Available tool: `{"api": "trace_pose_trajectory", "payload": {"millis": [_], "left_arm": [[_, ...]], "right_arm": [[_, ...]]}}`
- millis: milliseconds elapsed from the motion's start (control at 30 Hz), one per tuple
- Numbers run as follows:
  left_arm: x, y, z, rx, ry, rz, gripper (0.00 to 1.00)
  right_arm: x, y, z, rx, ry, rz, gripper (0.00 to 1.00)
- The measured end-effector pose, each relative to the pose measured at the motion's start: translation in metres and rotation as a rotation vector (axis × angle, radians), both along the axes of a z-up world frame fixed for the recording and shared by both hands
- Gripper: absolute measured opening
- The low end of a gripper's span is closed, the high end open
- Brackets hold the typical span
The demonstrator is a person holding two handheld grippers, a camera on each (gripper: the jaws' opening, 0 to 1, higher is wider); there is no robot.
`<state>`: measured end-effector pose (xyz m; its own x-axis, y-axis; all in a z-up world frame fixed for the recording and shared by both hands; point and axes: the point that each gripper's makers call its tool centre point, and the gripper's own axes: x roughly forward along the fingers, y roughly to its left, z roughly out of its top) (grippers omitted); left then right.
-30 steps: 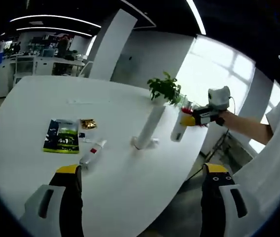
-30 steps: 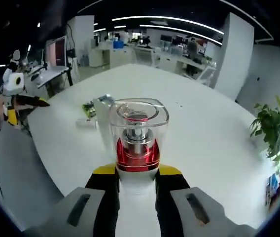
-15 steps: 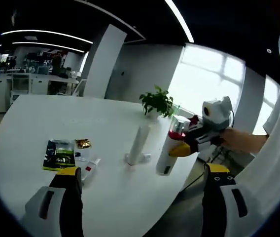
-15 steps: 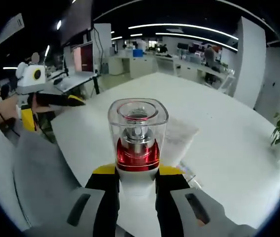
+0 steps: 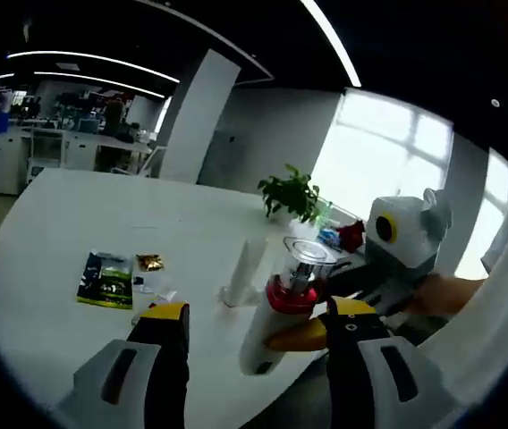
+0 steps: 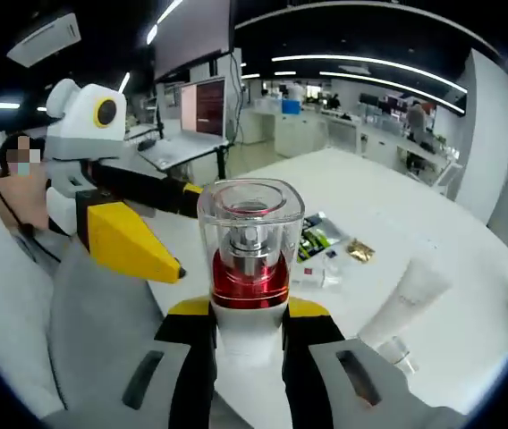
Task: Arrange the skincare products in the storage area until every visible bottle or jar stands upright without overlapping.
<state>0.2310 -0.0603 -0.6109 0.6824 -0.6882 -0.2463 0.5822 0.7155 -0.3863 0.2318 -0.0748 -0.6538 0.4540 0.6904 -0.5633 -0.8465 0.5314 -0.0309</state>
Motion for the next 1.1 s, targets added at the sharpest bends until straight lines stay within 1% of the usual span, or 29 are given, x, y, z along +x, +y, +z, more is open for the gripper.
{"api": "trace_pose_trajectory", "payload": {"millis": [33, 167, 267, 367, 467, 567, 633, 667, 700, 733, 767, 833, 867, 967, 1000, 1033, 1067, 1100], "left_arm": [[0.0, -0.002, -0.002, 0.013, 0.004, 0.016, 0.49], [-0.002, -0.01, -0.003, 0.043, 0.002, 0.007, 0.46], [0.0, -0.012, 0.0, 0.037, 0.006, 0.014, 0.42], [0.001, -0.013, 0.0, 0.052, 0.003, 0.016, 0.4], [0.001, -0.011, 0.0, 0.067, -0.009, 0.025, 0.36], [0.001, -0.01, 0.001, 0.07, -0.017, 0.033, 0.37], [-0.001, -0.01, 0.001, 0.076, -0.02, 0.029, 0.31], [-0.003, -0.013, 0.001, 0.079, -0.014, 0.014, 0.28], [-0.003, -0.014, 0.0, 0.089, -0.01, 0.011, 0.27], [-0.003, -0.013, -0.001, 0.121, -0.017, 0.008, 0.27], [-0.003, -0.014, -0.001, 0.133, -0.016, 0.003, 0.26], [-0.004, -0.014, -0.001, 0.175, -0.022, -0.013, 0.25], [-0.004, -0.014, -0.002, 0.184, -0.015, -0.021, 0.24], [-0.005, -0.013, -0.001, 0.177, -0.007, -0.048, 0.24], [-0.006, -0.012, 0.001, 0.157, 0.0, -0.055, 0.24], [-0.007, -0.01, 0.004, 0.143, -0.008, -0.073, 0.23], [-0.008, -0.009, 0.006, 0.135, -0.004, -0.089, 0.23], [-0.009, -0.007, 0.008, 0.111, 0.014, -0.105, 0.23]], "right_arm": [[0.0, 0.003, 0.001, 0.0, -0.006, 0.001, 0.26], [-0.002, 0.01, 0.003, -0.021, -0.028, 0.008, 0.27], [-0.003, 0.012, 0.004, -0.037, -0.05, 0.017, 0.27], [-0.005, 0.015, 0.003, -0.063, -0.074, 0.032, 0.27], [-0.01, 0.017, 0.006, -0.064, -0.076, 0.037, 0.27], [-0.01, 0.017, 0.007, -0.063, -0.079, 0.029, 0.27], [-0.011, 0.017, 0.007, -0.082, -0.09, 0.033, 0.27], [-0.012, 0.017, 0.006, -0.094, -0.094, 0.034, 0.27], [-0.012, 0.016, 0.005, -0.103, -0.102, 0.039, 0.27], [-0.012, 0.016, 0.003, -0.118, -0.111, 0.046, 0.27], [-0.012, 0.015, 0.003, -0.124, -0.114, 0.046, 0.27], [-0.013, 0.014, 0.004, -0.128, -0.117, 0.047, 0.27], [-0.013, 0.013, 0.004, -0.128, -0.117, 0.048, 0.27], [-0.014, 0.013, 0.006, -0.116, -0.114, 0.051, 0.27], [-0.015, 0.014, 0.01, -0.099, -0.132, 0.059, 0.27], [-0.016, 0.016, 0.013, -0.076, -0.142, 0.063, 0.27], [-0.018, 0.017, 0.015, -0.055, -0.136, 0.076, 0.27], [-0.021, 0.018, 0.017, -0.035, -0.121, 0.084, 0.28]]}}
